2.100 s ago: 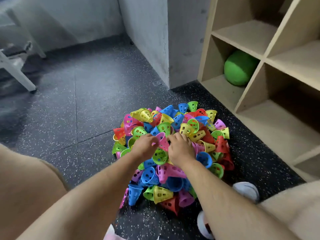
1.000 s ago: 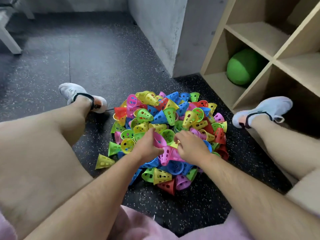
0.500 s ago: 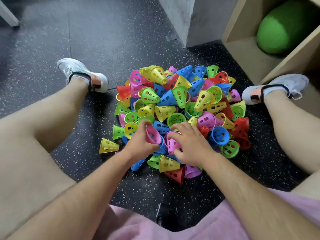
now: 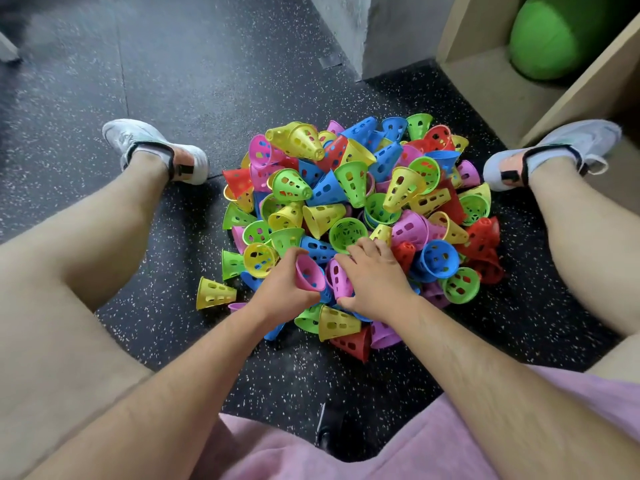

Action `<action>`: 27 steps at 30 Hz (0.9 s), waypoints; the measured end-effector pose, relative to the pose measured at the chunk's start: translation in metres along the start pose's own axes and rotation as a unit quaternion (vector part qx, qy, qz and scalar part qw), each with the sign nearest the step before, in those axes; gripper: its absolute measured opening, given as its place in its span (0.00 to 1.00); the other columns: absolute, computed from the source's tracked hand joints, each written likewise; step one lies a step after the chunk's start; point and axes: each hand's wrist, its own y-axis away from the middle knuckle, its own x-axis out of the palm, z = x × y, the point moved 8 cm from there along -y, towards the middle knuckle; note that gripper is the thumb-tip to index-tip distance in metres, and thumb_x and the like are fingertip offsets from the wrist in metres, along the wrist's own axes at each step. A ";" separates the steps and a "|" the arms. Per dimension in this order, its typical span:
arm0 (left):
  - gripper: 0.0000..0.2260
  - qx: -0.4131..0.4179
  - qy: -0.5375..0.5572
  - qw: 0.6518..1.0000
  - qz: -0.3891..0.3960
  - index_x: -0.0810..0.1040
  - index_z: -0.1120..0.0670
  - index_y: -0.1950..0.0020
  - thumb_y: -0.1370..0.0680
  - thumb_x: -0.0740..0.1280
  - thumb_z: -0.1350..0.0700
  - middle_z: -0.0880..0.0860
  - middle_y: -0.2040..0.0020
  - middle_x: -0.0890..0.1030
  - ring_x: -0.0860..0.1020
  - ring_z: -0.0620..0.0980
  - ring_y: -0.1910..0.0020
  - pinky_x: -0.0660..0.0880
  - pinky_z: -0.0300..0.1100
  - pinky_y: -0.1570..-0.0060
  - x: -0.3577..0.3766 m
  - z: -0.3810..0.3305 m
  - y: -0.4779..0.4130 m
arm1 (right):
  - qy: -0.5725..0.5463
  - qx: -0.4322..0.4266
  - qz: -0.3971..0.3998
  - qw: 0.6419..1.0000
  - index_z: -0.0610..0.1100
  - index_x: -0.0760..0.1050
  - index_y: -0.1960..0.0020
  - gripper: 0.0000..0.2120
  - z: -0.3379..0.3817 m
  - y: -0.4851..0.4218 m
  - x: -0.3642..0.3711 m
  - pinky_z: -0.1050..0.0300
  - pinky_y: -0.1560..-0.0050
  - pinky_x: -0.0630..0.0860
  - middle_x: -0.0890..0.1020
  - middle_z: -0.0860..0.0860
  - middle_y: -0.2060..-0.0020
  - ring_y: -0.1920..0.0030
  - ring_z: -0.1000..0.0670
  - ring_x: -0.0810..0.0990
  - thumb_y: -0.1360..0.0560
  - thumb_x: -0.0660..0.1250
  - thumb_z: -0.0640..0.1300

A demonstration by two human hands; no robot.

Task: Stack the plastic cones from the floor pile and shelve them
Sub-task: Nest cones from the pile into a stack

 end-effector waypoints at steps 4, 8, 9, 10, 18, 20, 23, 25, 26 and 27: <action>0.32 0.004 0.012 1.000 -0.007 0.67 0.47 0.29 0.29 0.74 0.60 0.48 0.41 0.77 0.78 0.44 0.48 0.75 0.34 0.58 0.004 0.000 0.001 | -0.024 0.013 -0.019 0.999 0.46 0.68 0.31 0.34 0.002 0.001 -0.001 0.46 0.29 0.54 0.73 0.49 0.39 0.33 0.43 0.65 0.31 0.63 0.64; 0.31 0.003 0.026 1.000 -0.012 0.67 0.46 0.31 0.29 0.74 0.61 0.47 0.43 0.77 0.78 0.46 0.48 0.76 0.37 0.56 0.000 0.002 0.001 | -0.118 0.032 -0.065 0.990 0.44 0.65 0.27 0.42 -0.002 0.008 -0.011 0.47 0.27 0.54 0.68 0.50 0.41 0.35 0.45 0.65 0.33 0.67 0.66; 0.30 0.000 0.029 0.999 -0.012 0.67 0.46 0.31 0.29 0.74 0.61 0.48 0.43 0.77 0.79 0.47 0.48 0.77 0.39 0.55 -0.001 0.003 0.001 | -0.150 0.034 -0.081 0.985 0.44 0.64 0.27 0.43 -0.005 0.010 -0.016 0.48 0.27 0.55 0.67 0.50 0.41 0.36 0.46 0.65 0.33 0.69 0.66; 0.30 -0.002 0.031 0.999 -0.012 0.67 0.47 0.31 0.29 0.75 0.61 0.49 0.43 0.77 0.79 0.48 0.48 0.79 0.42 0.53 -0.002 0.004 0.002 | -0.181 0.037 -0.102 0.977 0.44 0.64 0.27 0.43 -0.007 0.012 -0.022 0.49 0.27 0.56 0.67 0.50 0.42 0.36 0.47 0.66 0.33 0.70 0.65; 0.29 0.013 0.094 0.995 -0.004 0.69 0.50 0.33 0.31 0.76 0.55 0.51 0.44 0.83 0.84 0.49 0.49 0.83 0.51 0.46 0.001 -0.002 0.008 | -0.368 0.041 -0.177 0.912 0.49 0.62 0.24 0.43 -0.002 0.011 -0.046 0.60 0.37 0.68 0.66 0.51 0.35 0.36 0.51 0.70 0.33 0.77 0.61; 0.29 0.018 0.126 0.992 -0.005 0.69 0.51 0.33 0.30 0.77 0.56 0.52 0.42 0.83 0.85 0.49 0.47 0.83 0.52 0.44 0.004 -0.005 0.008 | -0.412 0.035 -0.142 0.899 0.52 0.60 0.23 0.42 0.003 0.011 -0.040 0.58 0.35 0.69 0.66 0.54 0.31 0.34 0.54 0.69 0.30 0.75 0.61; 0.26 0.031 0.137 0.990 -0.016 0.70 0.49 0.34 0.27 0.79 0.56 0.51 0.42 0.82 0.84 0.49 0.44 0.83 0.44 0.46 0.004 -0.009 0.007 | -0.446 0.012 -0.107 0.888 0.56 0.65 0.25 0.31 0.005 0.012 -0.035 0.51 0.33 0.71 0.68 0.57 0.31 0.34 0.58 0.69 0.25 0.71 0.58; 0.25 0.039 0.133 0.990 -0.020 0.70 0.49 0.35 0.26 0.79 0.58 0.51 0.42 0.81 0.82 0.47 0.45 0.81 0.39 0.49 0.004 -0.011 0.006 | -0.452 -0.017 -0.091 0.887 0.56 0.68 0.27 0.24 0.009 0.014 -0.032 0.52 0.35 0.73 0.70 0.58 0.33 0.37 0.58 0.71 0.22 0.68 0.56; 0.25 0.042 0.132 0.990 -0.022 0.70 0.49 0.35 0.26 0.78 0.60 0.51 0.43 0.81 0.82 0.46 0.46 0.80 0.37 0.51 0.005 -0.012 0.006 | -0.452 -0.030 -0.084 0.888 0.57 0.69 0.28 0.22 0.012 0.014 -0.030 0.55 0.37 0.73 0.71 0.59 0.35 0.39 0.59 0.72 0.21 0.67 0.56; 0.25 0.042 0.128 0.991 -0.021 0.70 0.50 0.35 0.26 0.77 0.62 0.50 0.44 0.81 0.81 0.45 0.49 0.79 0.35 0.53 0.005 -0.012 0.005 | -0.447 -0.038 -0.079 0.890 0.57 0.69 0.28 0.21 0.014 0.015 -0.028 0.58 0.38 0.72 0.72 0.59 0.36 0.41 0.61 0.72 0.20 0.66 0.55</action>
